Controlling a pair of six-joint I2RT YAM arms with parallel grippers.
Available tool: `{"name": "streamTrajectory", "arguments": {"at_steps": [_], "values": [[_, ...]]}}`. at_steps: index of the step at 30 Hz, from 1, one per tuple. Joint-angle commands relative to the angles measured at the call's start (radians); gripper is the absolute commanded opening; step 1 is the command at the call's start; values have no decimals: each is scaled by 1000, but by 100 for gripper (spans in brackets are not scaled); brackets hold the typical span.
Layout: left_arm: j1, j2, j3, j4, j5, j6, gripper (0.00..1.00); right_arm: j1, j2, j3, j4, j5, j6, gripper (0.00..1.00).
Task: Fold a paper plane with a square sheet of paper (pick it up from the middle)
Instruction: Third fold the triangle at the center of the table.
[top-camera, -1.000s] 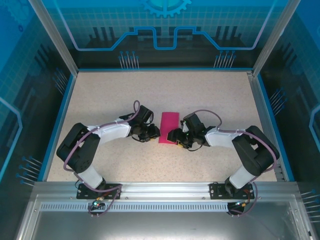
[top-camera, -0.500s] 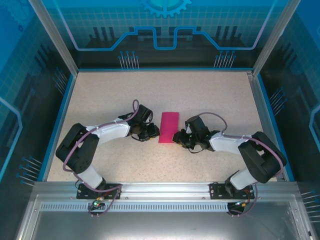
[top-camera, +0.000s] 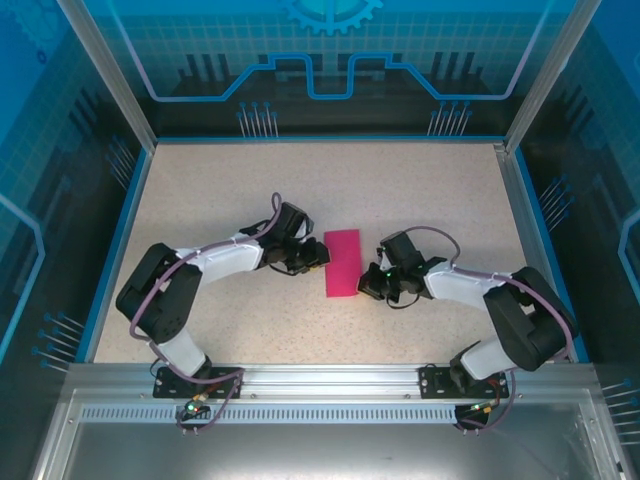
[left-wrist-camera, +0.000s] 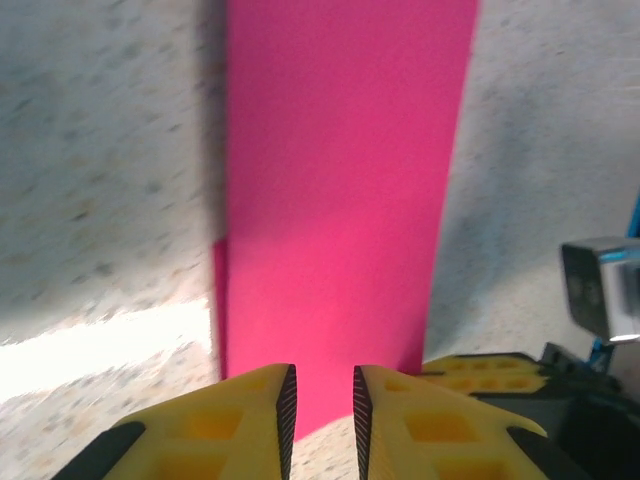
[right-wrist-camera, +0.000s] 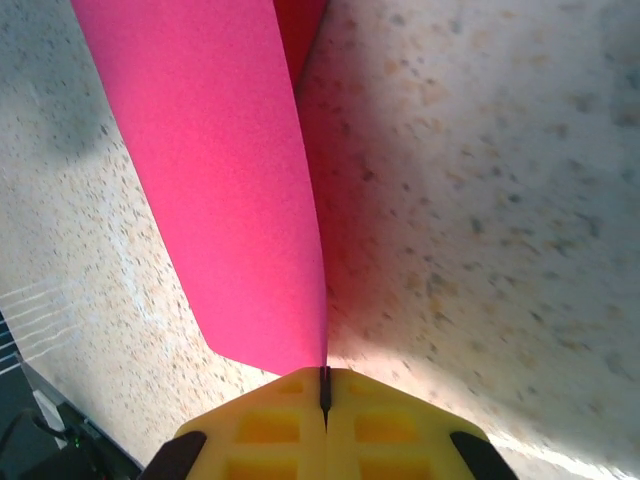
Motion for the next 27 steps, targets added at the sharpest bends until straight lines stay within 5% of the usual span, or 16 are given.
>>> {"name": "streamTrajectory", "arguments": {"at_steps": [1, 5, 12, 27], "values": [[3, 47, 46, 73, 63, -8, 26, -33, -37, 26, -138, -65, -84, 0], [1, 119, 67, 92, 72, -17, 23, -42, -36, 41, -136, -81, -92, 1], [0, 189, 91, 89, 67, -7, 20, -42, -24, 33, -63, -71, -44, 17], [1, 241, 103, 27, 42, 36, 19, -32, -109, -34, 0, -38, 53, 18]]}}
